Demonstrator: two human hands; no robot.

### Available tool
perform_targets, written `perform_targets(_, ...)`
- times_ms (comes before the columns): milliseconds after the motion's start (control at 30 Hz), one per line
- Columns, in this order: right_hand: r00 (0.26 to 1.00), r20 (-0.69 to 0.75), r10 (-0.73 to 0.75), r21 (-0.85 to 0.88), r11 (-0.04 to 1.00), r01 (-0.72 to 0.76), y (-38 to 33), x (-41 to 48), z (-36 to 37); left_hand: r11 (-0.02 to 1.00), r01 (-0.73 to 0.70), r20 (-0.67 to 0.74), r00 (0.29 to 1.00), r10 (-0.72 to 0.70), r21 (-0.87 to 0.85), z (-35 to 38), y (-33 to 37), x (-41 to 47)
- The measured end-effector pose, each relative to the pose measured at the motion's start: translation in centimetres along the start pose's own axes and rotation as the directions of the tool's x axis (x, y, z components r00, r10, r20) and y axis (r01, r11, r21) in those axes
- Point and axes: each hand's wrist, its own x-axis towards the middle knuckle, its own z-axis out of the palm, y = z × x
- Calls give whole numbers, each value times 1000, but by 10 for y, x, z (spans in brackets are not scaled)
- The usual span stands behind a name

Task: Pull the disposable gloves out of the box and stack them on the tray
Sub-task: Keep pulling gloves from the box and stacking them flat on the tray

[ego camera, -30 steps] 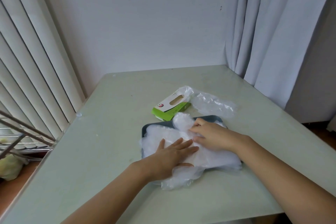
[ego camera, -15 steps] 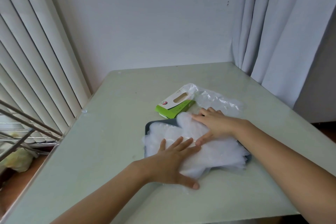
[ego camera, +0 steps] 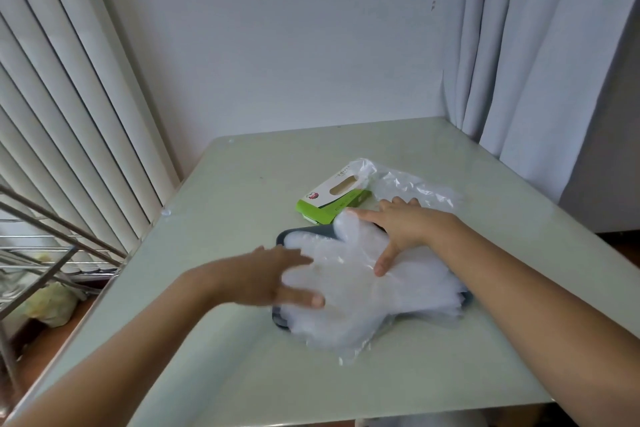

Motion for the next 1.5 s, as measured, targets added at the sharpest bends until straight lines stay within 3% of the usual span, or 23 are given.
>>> perform_targets(67,1000,-7,2,-26,1000,-3,-2,0,-2,987,-80,-217,975,48,-139,-16,8,9)
perform_targets(133,1000,-8,-5,-26,1000,5,-4,-3,-4,971,-193,-351,927,135,-137,-19,15,26)
perform_targets(300,1000,-17,-24,-56,998,23,-6,-3,-4,938,-315,-239,909,342,146,9,35,80)
perform_targets(567,999,-46,-16,-44,999,14,-5,-7,-1,912,-134,-149,967,205,388,26,10,106)
perform_targets(767,998,-56,14,18,1000,-13,11,-20,-4,935,-77,-164,976,141,347,18,-13,108)
perform_targets(900,987,-149,60,240,971,-23,43,-40,-13,974,-115,-260,951,165,196,0,-32,106)
perform_targets(1067,931,-313,190,275,956,-102,90,-37,-14,1000,-23,-340,940,22,2,-31,-48,100)
perform_targets(1200,887,-312,340,387,898,-208,118,-14,-1,996,-46,-389,921,15,-71,-53,-33,114)
perform_targets(1400,810,-228,540,532,766,-361,140,21,20,981,-149,-316,943,103,-123,-68,5,146)
perform_targets(1500,780,-262,568,631,713,-306,146,31,25,987,-141,-245,962,118,-79,-65,19,168)
